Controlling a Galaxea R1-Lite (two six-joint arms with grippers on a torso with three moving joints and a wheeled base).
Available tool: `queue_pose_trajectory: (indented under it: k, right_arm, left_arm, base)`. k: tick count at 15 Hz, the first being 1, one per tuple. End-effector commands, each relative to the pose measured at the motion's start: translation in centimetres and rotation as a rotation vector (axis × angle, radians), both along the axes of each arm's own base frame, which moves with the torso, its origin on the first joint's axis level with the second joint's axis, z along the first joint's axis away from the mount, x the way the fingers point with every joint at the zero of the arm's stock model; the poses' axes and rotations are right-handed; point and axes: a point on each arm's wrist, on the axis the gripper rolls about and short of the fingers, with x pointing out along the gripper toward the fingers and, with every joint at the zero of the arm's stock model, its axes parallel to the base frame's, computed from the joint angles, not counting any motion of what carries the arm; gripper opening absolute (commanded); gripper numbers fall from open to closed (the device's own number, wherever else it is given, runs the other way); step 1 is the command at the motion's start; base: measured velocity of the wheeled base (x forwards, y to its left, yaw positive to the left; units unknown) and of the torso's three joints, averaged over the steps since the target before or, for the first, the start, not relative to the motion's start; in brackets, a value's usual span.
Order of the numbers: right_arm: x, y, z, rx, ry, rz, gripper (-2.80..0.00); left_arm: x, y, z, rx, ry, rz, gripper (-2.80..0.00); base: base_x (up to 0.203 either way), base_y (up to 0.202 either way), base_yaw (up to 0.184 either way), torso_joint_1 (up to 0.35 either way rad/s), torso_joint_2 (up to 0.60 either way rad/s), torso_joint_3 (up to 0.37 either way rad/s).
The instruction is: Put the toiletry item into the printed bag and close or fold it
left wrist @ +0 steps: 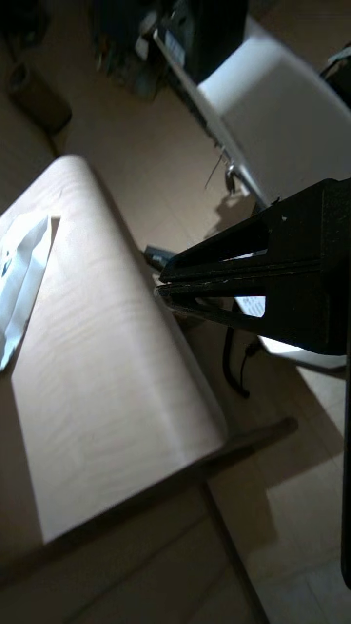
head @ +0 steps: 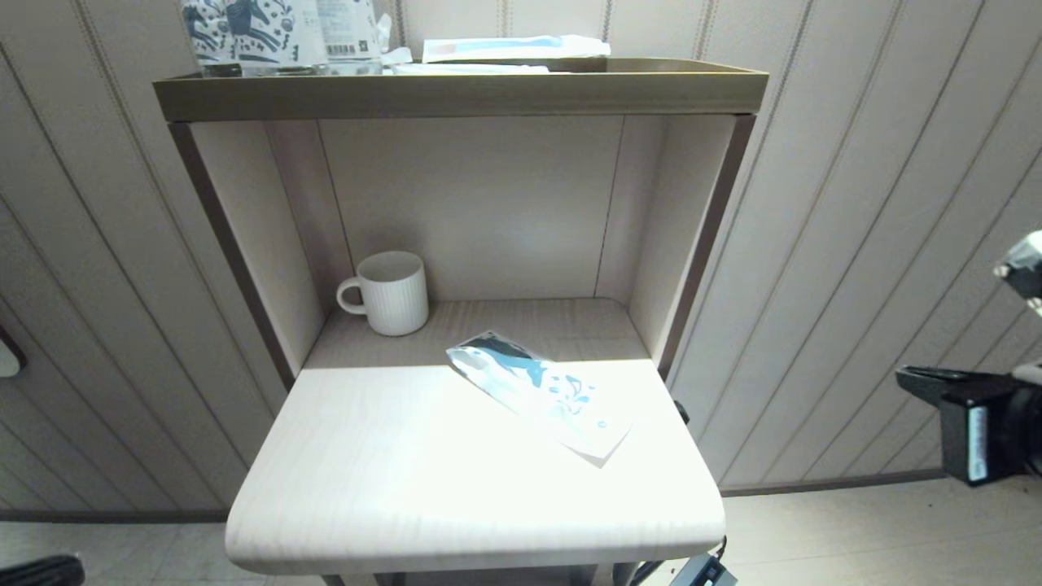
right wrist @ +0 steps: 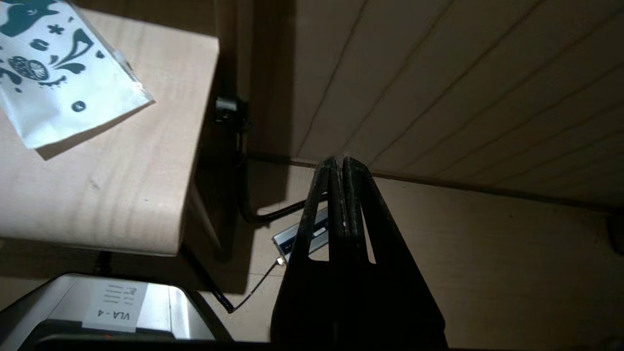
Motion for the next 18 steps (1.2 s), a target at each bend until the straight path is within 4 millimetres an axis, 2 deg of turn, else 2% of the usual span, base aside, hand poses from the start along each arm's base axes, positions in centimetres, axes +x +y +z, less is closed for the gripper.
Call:
queue_pose_trajectory:
  k: [1,3,5,7,9,12,14,18]
  right_arm:
    - [-3.1,-2.6,-1.4,0.022,-0.041,-0.089,-2.8]
    - [-5.0,-4.1,-4.0,-0.011,-0.037,-0.213,-2.8]
    - [-6.6,-5.3,-5.7,-0.026,-0.055,-0.342,-2.8]
    - [-8.3,-6.2,-7.4,-0.027,-0.07,-0.407,-2.8]
    - [-9.8,-6.8,-8.8,-0.015,-0.093,-0.44,-2.8]
    - [-12.0,-7.2,-10.0,0.072,-0.175,-0.336,-2.8]
    - [-13.2,-7.2,-11.4,0.105,-0.212,-0.258,-2.8]
    - [-11.8,-6.7,-15.5,0.084,-0.291,-0.179,-2.8]
  left_arm:
    - [-1.4,-0.1,-1.2,-0.005,-0.01,-0.022,-2.8]
    - [-3.0,0.0,-2.9,0.033,-0.051,0.05,-2.8]
    - [-4.0,0.2,-5.4,0.067,-0.05,0.076,-2.8]
    - [-4.6,0.4,-7.1,0.08,-0.03,0.052,-2.8]
    - [-5.3,0.6,-8.2,0.118,-0.059,0.171,-2.8]
    - [-6.8,0.9,-10.7,0.171,-0.154,0.377,-2.8]
    - [-6.9,1.2,-12.9,0.229,-0.164,0.507,-2.8]
    - [-5.8,1.4,-13.7,0.244,-0.237,0.611,-2.8]
  base:
    - [0.0,0.0,0.0,0.0,0.0,0.0]
    - [0.0,0.0,0.0,0.0,0.0,0.0]
    - [0.0,0.0,0.0,0.0,0.0,0.0]
    - [0.0,0.0,0.0,0.0,0.0,0.0]
    - [0.0,0.0,0.0,0.0,0.0,0.0]
    - [0.0,0.0,0.0,0.0,0.0,0.0]
    - [0.0,0.0,0.0,0.0,0.0,0.0]
    - [0.0,0.0,0.0,0.0,0.0,0.0]
